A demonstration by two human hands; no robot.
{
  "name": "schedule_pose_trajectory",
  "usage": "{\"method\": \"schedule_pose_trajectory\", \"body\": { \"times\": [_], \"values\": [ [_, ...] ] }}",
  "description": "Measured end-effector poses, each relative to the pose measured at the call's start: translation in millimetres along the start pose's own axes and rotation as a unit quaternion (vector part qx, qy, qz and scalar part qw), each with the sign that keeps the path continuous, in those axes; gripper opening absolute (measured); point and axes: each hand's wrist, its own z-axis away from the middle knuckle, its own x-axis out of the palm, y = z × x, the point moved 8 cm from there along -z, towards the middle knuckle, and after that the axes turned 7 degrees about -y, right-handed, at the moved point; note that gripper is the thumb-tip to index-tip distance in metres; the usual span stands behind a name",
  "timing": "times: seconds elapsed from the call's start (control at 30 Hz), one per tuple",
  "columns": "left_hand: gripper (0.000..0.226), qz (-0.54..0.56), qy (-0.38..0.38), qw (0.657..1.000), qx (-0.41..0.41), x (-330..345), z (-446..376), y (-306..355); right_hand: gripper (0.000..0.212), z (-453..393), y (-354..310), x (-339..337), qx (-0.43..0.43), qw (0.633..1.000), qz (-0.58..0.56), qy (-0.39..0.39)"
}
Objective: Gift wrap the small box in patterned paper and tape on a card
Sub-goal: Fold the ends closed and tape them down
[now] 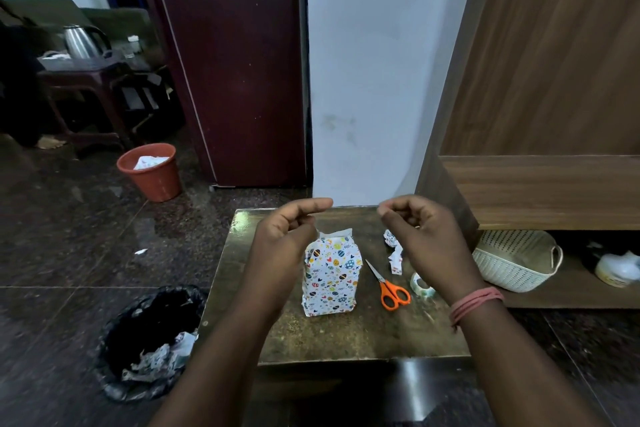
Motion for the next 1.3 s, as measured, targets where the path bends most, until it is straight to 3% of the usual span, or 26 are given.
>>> {"method": "schedule_pose_trajectory", "body": {
  "times": [0.17,0.37,0.8,1.13,1.3],
  "values": [
    [0.042,0.003,-0.027,1.0,0.007,7.2,2.7,6.7,0.014,6.8,-33.1,41.5,-0.022,0.983,-0.142,-0.114],
    [0.044,-0.007,-0.031,1.0,0.0,6.7,4.8,8.6,0.014,9.8,-27.7,49.5,0.0,0.975,-0.191,-0.116],
    [0.047,-0.077,-0.031,0.996,0.016,11.9,8.6,16.5,0.003,7.5,-29.1,41.9,-0.038,0.984,-0.147,-0.091],
    [0.039,-0.09,-0.043,0.995,0.002,11.9,6.1,14.6,0.009,5.3,-22.9,47.7,-0.042,0.989,-0.094,-0.106],
    [0.038,-0.093,-0.018,0.995,0.01,3.5,2.5,11.8,0.014,3.7,-18.9,54.5,-0.022,0.984,-0.118,-0.128]
  ]
}}
